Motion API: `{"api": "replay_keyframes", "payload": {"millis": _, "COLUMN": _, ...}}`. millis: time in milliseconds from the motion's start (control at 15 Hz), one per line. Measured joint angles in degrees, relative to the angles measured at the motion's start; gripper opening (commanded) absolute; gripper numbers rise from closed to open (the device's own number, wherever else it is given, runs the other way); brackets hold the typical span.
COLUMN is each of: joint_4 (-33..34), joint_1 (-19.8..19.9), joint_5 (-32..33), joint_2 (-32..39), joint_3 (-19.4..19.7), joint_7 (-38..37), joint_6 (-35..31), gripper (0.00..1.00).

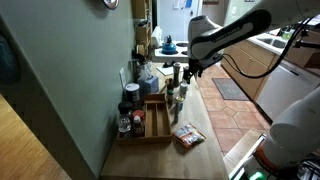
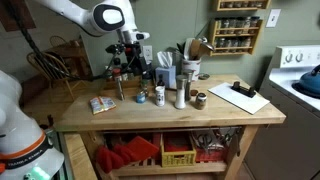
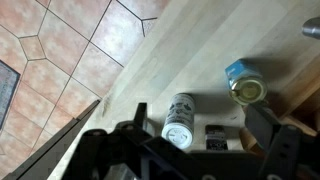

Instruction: Put the snack packet behind the black pepper shaker

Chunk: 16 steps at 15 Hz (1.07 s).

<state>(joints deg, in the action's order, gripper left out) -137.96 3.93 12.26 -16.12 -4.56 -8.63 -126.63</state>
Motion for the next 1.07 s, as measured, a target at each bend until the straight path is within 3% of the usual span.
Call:
{"api": "replay_keyframes", "payload": {"millis": 733, "joint_4": 0.0, "joint_1": -0.3, "joint_5": -0.2, "joint_2": 0.0, "joint_3": 0.1, "joint_7": 0.3, "joint_6": 0.4, "gripper": 1.00}}
{"api": "replay_keyframes", "payload": {"millis": 1067, "joint_4": -2.5, "joint_1": -2.8, "joint_5": -0.2, "joint_2": -0.8, "joint_3": 0.2, "joint_7": 9.2, "joint_6": 0.7, "gripper": 1.00}}
